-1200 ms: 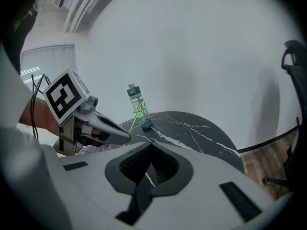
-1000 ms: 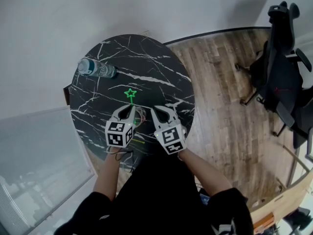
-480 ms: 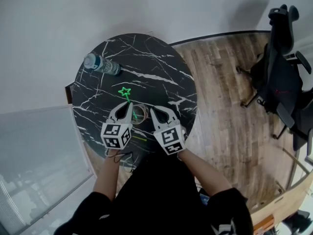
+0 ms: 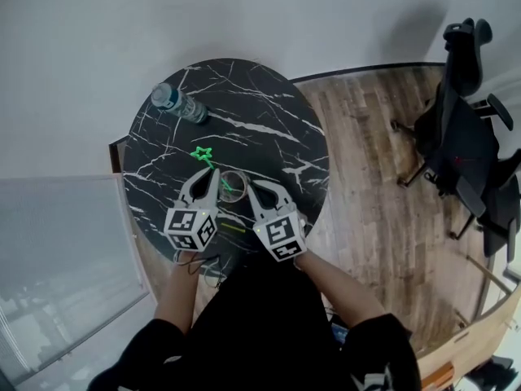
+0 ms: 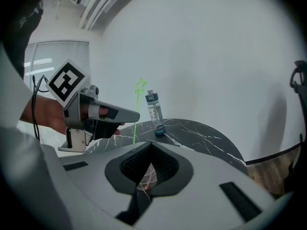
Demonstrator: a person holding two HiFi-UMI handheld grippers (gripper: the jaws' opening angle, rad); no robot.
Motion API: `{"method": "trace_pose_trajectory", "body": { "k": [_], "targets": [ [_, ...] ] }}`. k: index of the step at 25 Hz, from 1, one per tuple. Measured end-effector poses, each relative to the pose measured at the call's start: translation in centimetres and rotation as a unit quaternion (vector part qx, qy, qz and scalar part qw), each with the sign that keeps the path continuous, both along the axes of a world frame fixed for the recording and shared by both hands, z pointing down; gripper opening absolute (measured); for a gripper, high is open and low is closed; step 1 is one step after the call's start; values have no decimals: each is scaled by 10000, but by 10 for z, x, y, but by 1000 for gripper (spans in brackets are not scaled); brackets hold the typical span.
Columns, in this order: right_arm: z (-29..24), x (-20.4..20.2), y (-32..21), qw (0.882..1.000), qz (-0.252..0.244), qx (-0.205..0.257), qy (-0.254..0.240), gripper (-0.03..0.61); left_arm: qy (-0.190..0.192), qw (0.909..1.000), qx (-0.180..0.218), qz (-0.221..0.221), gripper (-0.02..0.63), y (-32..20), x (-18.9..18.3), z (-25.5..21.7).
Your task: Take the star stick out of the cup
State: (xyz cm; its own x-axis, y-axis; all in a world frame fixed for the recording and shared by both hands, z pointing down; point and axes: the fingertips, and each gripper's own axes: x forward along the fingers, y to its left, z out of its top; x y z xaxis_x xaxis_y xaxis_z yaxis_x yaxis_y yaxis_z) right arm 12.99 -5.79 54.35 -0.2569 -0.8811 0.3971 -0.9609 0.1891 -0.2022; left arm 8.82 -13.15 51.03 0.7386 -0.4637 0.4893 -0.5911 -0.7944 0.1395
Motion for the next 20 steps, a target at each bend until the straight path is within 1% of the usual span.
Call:
{"method": "trace_pose_trajectory", "body": {
  "k": [5, 13, 20],
  "targets": [
    [-15, -7, -1, 9998, -47, 152, 76, -5, 402, 9990, 125, -137, 12, 1, -11, -21],
    [-29, -24, -3, 9989, -245, 277, 301, -5, 876, 9954, 215, -336, 12, -6, -35, -49],
    [-38, -39, -9, 9978, -402, 344, 391, -5, 1009, 9927, 426, -510, 12, -13, -56, -67]
  ]
}}
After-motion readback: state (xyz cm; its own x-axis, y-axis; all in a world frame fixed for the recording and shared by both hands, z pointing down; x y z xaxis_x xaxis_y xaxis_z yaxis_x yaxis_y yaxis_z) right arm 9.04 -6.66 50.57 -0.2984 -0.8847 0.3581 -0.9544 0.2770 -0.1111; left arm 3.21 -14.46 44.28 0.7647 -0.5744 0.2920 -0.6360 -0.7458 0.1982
